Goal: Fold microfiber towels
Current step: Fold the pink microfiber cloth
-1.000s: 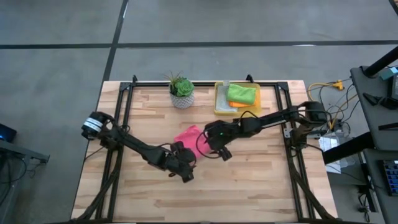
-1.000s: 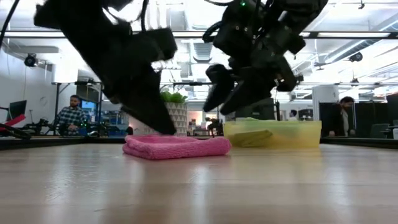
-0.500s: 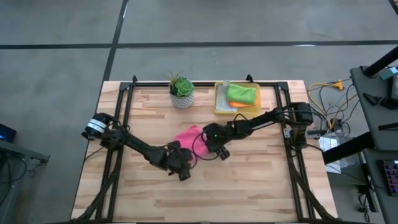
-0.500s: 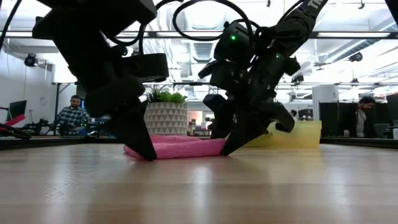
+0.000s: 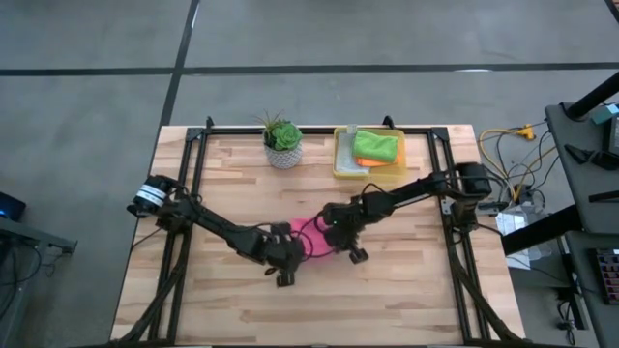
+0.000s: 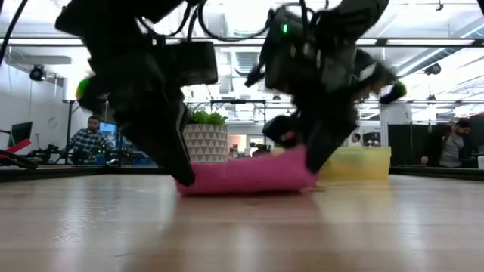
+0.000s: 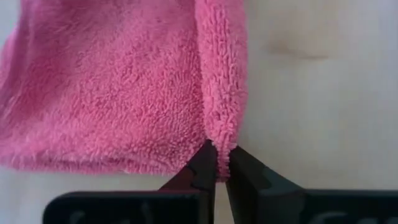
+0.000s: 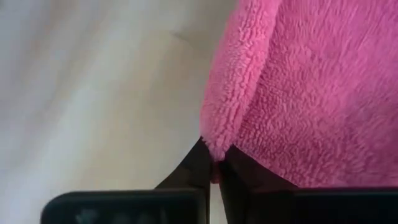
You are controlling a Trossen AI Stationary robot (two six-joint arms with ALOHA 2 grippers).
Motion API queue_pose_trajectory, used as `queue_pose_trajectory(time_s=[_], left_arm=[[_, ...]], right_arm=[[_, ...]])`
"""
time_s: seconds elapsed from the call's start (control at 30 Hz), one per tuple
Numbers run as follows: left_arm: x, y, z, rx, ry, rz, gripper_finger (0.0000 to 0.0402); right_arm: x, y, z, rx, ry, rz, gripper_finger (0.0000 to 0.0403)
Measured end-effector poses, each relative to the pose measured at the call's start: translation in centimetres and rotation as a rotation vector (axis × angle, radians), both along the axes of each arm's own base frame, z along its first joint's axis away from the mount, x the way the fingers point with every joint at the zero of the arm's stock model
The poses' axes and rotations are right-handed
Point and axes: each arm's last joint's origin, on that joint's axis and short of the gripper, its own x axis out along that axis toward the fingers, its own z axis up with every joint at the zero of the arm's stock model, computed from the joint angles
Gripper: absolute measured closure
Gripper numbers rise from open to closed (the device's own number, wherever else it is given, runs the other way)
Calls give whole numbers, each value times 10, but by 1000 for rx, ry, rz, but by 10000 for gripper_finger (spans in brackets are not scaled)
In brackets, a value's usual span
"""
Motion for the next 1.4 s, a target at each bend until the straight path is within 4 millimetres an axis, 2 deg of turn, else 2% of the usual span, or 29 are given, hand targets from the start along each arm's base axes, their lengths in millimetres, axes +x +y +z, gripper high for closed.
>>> queue_pose_trajectory(time_s=[0.13,0.37,0.57,0.77,0.87,1.1,1.2,1.3,1.4], left_arm=[[5,-7,9,-122,-4,-75,398],[-2,-7,28,-112,-34,-225,400],[-8,-2,46,-128,-83,-298,401],[-8,3,46,-112,-90,-343,401],[-9,4,40,-106,-72,-355,401],[-10,5,31,-105,-50,-352,401],[-11,6,29,-103,-41,-350,401],[-11,6,28,-102,-46,-348,401],[-12,7,29,-102,-48,-348,401]], right_arm=[[-2,17,24,132,29,54,392],[-1,26,48,180,6,15,393],[-3,27,47,210,49,-34,393],[-5,30,44,234,82,-83,378],[-6,33,42,245,89,-95,350],[-7,40,40,269,104,-114,253],[-6,40,40,259,105,-157,229],[-1,38,39,187,23,-257,230],[4,37,37,133,-68,-348,263]])
